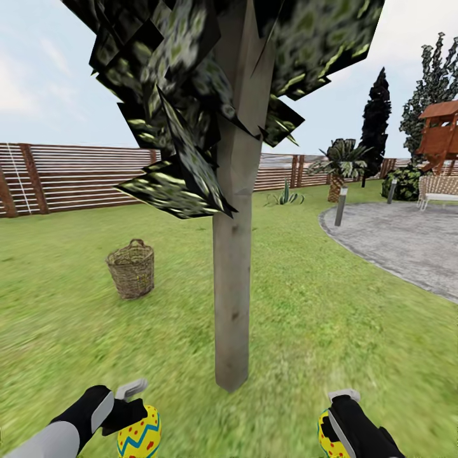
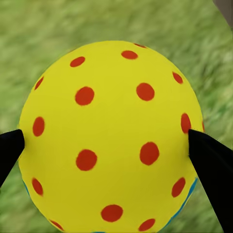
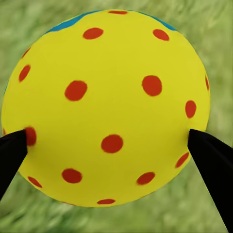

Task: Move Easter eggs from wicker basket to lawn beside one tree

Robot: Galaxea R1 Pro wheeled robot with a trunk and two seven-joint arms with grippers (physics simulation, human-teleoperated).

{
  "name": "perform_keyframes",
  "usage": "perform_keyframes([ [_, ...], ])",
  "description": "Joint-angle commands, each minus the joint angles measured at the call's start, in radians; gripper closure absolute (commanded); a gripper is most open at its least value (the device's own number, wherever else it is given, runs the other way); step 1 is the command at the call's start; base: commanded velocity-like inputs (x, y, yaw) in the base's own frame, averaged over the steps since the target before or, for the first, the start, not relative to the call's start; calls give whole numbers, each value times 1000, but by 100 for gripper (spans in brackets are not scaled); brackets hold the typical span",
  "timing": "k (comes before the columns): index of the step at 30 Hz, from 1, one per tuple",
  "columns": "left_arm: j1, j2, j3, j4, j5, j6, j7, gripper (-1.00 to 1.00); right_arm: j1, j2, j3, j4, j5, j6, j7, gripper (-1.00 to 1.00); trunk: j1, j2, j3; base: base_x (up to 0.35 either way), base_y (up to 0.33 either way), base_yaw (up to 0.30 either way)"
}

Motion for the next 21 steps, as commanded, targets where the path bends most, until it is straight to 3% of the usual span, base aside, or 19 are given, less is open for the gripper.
perform_keyframes([
  [1,0,1,4,-2,6,7,1,100,0,0,1,-2,8,7,2,100,0,-1,-5,0,0,0],
  [21,0,7,3,-3,5,7,-1,100,-1,-3,0,-9,4,9,3,100,9,-5,-82,0,0,0],
])
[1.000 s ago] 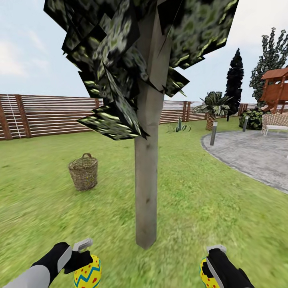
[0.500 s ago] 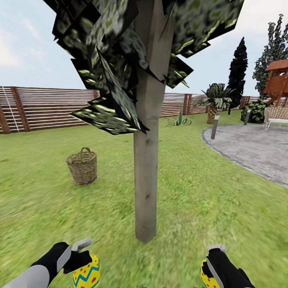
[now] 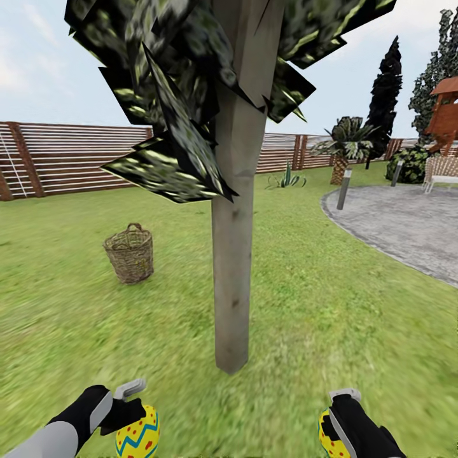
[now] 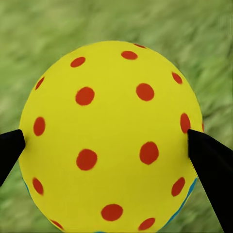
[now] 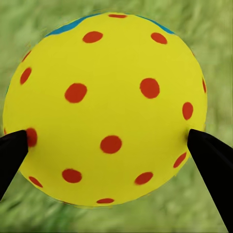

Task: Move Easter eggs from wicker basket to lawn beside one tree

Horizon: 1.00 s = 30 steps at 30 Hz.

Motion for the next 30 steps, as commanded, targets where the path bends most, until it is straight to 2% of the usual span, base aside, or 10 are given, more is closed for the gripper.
perform_keyframes([
  [1,0,-1,3,-1,7,6,1,100,0,0,1,-2,9,6,3,100,0,-1,-5,0,0,0],
  [30,0,2,3,-1,7,6,1,100,0,0,1,-3,12,10,2,100,13,-8,-117,0,0,0],
])
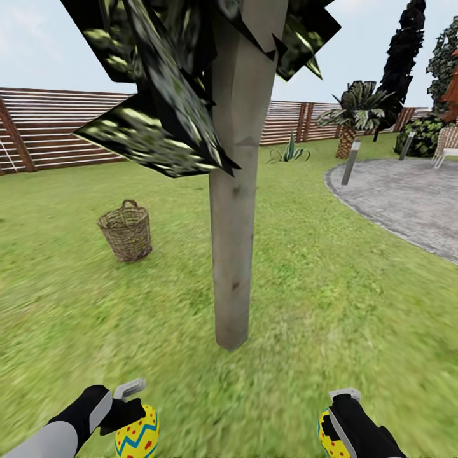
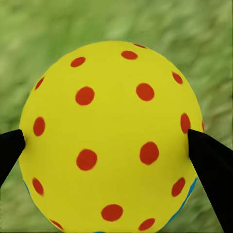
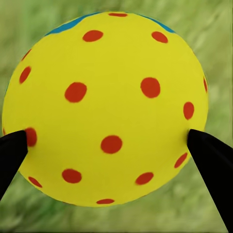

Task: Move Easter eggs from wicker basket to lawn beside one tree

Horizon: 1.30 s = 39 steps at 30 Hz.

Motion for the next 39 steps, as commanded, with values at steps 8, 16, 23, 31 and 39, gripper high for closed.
perform_keyframes([
  [8,0,0,3,-1,7,6,1,100,0,0,1,-3,8,8,3,100,3,-2,-32,0,0,0],
  [16,0,-1,3,-1,7,6,1,100,0,0,3,-3,8,8,3,100,7,-4,-63,0,0,0],
  [23,0,-1,3,-1,7,6,1,100,0,1,3,-3,8,8,3,100,10,-6,-90,0,0,0],
  [31,0,-2,3,-1,7,5,1,100,0,1,3,-3,8,9,3,100,12,-7,-109,0,0,0],
  [39,0,1,3,-1,5,5,1,100,0,1,2,-3,8,9,3,100,14,-8,-121,0,0,0],
])
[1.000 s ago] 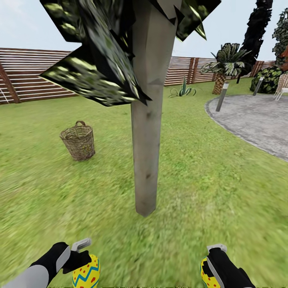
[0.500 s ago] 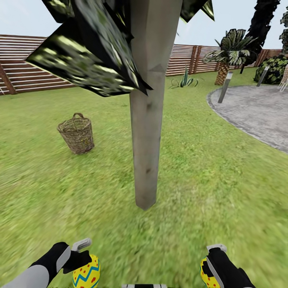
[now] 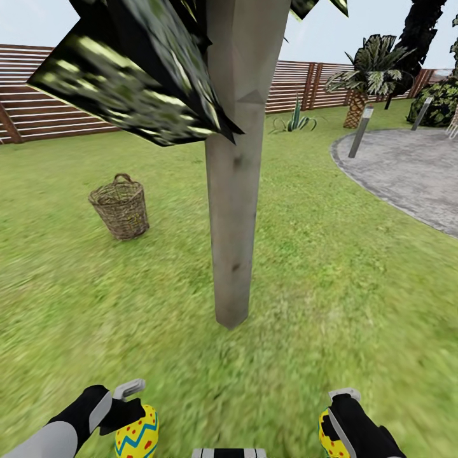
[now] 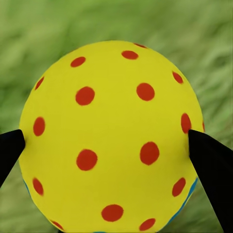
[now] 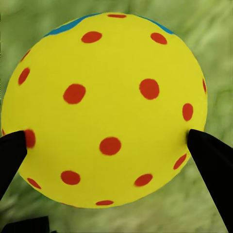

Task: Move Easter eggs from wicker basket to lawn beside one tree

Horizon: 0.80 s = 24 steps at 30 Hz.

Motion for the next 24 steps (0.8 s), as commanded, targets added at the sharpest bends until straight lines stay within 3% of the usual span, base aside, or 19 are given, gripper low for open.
perform_keyframes([
  [1,0,0,3,-1,7,7,1,100,0,0,2,-1,8,6,3,100,0,0,-1,0,0,0],
  [5,0,0,3,-2,7,7,1,100,0,-1,1,-1,8,6,2,100,0,0,-1,0,0,0],
  [6,0,0,3,-1,7,7,1,-100,0,0,2,-1,8,3,2,-100,0,0,-1,0,0,0],
  [15,0,-3,3,-1,8,7,1,-100,0,-2,0,-1,8,-1,1,-100,0,0,-1,0,0,0],
  [22,0,-3,3,-1,8,7,2,-100,-1,-2,1,-1,8,-3,1,-100,-3,1,26,0,0,0],
  [24,0,-1,27,-3,8,7,2,-100,0,0,1,0,8,-3,1,-100,-4,2,34,-145,0,0],
])
